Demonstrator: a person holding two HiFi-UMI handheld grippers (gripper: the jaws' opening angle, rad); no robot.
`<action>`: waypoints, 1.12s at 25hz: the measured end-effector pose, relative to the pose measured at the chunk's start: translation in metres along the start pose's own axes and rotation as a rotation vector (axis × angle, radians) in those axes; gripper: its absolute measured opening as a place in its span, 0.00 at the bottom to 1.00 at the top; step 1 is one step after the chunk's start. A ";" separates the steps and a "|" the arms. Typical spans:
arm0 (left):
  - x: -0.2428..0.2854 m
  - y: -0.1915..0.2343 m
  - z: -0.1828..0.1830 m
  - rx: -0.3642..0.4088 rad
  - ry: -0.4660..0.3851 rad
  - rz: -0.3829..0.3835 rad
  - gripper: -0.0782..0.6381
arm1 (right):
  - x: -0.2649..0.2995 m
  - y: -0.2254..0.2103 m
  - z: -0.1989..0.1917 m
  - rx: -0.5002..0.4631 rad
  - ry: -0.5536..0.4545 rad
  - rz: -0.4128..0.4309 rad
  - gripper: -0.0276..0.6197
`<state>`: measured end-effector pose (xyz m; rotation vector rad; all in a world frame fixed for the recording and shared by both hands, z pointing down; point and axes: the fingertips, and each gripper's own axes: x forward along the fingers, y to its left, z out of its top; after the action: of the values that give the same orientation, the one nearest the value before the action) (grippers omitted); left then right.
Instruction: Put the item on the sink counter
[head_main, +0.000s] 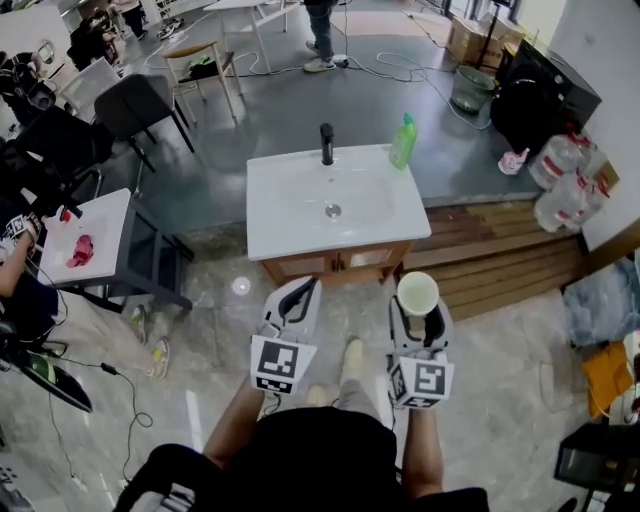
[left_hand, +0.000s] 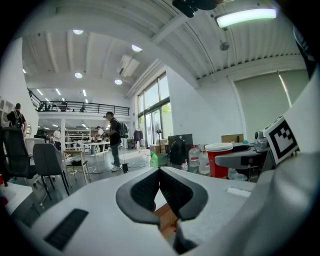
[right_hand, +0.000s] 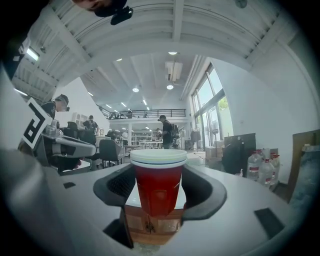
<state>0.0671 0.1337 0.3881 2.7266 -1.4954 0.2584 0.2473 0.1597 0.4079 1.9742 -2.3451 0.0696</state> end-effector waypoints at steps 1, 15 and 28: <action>0.006 0.001 0.000 0.002 0.000 0.004 0.11 | 0.006 -0.004 -0.001 0.002 0.002 0.003 0.48; 0.071 0.022 -0.001 -0.027 0.043 0.059 0.11 | 0.082 -0.028 -0.004 0.002 0.017 0.078 0.49; 0.110 0.030 0.007 -0.034 0.051 0.107 0.11 | 0.123 -0.050 0.002 0.003 0.008 0.128 0.48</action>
<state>0.1005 0.0249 0.3968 2.5977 -1.6189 0.2999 0.2759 0.0298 0.4162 1.8198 -2.4653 0.0883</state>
